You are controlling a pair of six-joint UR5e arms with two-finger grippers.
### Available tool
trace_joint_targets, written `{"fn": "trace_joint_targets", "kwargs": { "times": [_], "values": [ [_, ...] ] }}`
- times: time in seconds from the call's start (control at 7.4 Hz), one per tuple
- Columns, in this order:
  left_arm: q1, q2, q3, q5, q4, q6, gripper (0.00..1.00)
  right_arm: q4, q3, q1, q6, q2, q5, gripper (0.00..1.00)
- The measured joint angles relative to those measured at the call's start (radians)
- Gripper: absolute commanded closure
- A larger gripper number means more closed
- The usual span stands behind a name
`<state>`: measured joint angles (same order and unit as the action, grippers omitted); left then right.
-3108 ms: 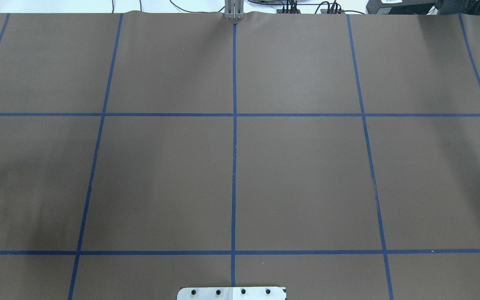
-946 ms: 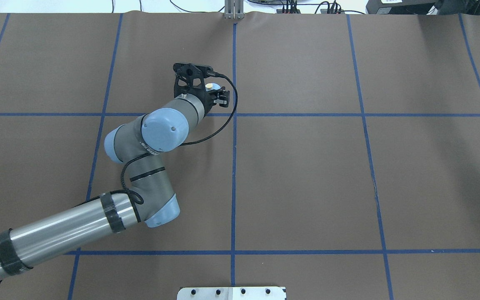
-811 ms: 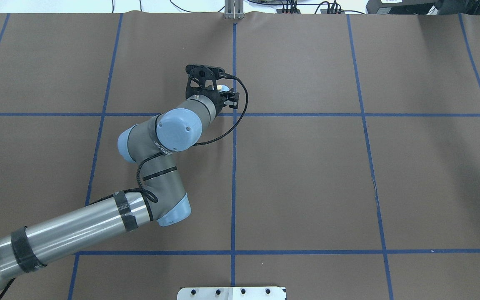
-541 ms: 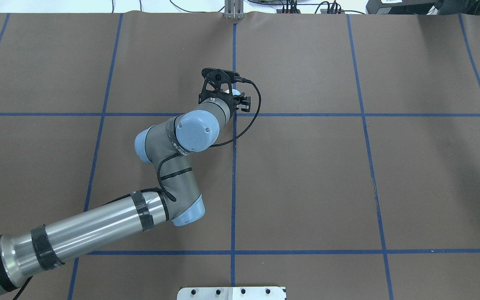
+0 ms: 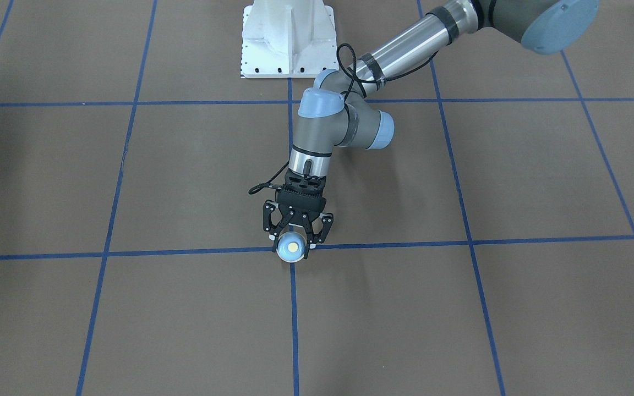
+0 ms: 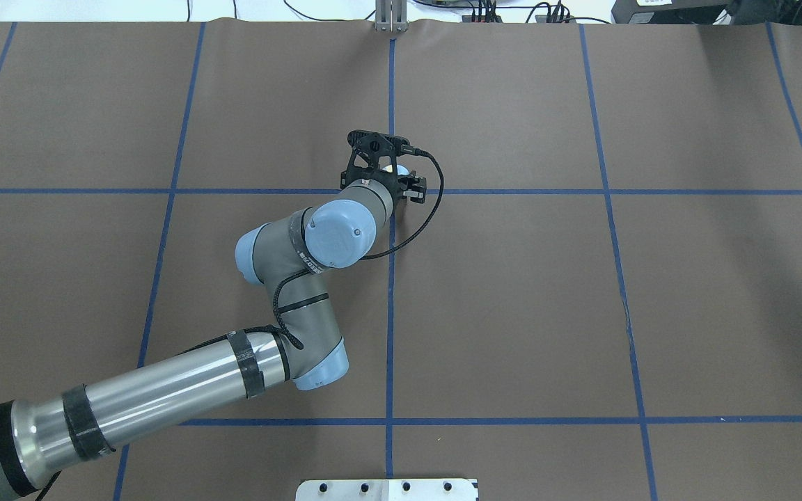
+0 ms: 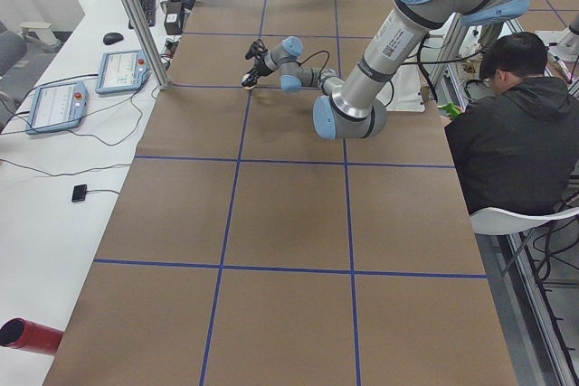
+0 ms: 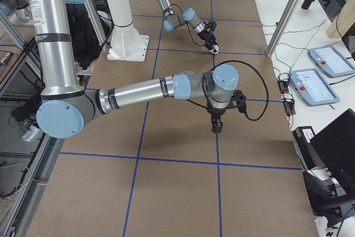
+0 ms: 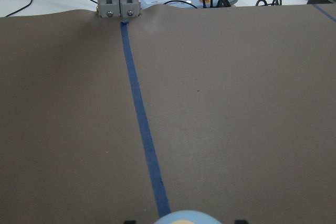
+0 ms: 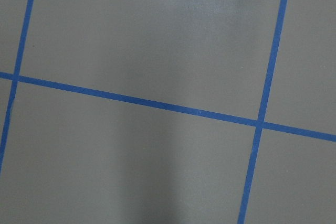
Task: Place and press bell with both arms
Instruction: 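Carry the bell with the left gripper over the grid centre, then set the bell down, open and withdraw the left gripper while the right arm approaches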
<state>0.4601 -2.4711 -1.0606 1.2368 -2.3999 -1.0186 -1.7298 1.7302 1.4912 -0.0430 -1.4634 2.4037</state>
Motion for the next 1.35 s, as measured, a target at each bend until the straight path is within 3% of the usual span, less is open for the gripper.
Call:
{"fn": "trace_joint_targets", "kwargs": {
  "times": [0.14, 0.27, 0.41, 0.54, 1.35],
  "values": [
    [-0.005, 0.0, 0.005, 0.0, -0.001, 0.0, 0.77, 0.0, -0.001, 0.0, 0.0, 0.0, 0.0, 0.0],
    [-0.007, 0.0, 0.011, 0.0, -0.001, 0.0, 0.46, 0.0, -0.003, 0.0, 0.0, 0.0, 0.0, 0.0],
    [-0.008, 0.001, 0.015, 0.0, -0.001, 0.0, 0.26, -0.001, -0.004, 0.0, 0.0, 0.0, 0.0, 0.0],
    [-0.008, 0.002, 0.016, 0.0, 0.0, 0.0, 0.0, -0.001, -0.005, 0.0, 0.0, 0.0, 0.0, 0.0],
    [0.011, 0.003, -0.054, 0.023, 0.008, -0.003, 0.0, -0.002, -0.006, -0.001, 0.0, 0.012, -0.002, 0.0]
  ]
}}
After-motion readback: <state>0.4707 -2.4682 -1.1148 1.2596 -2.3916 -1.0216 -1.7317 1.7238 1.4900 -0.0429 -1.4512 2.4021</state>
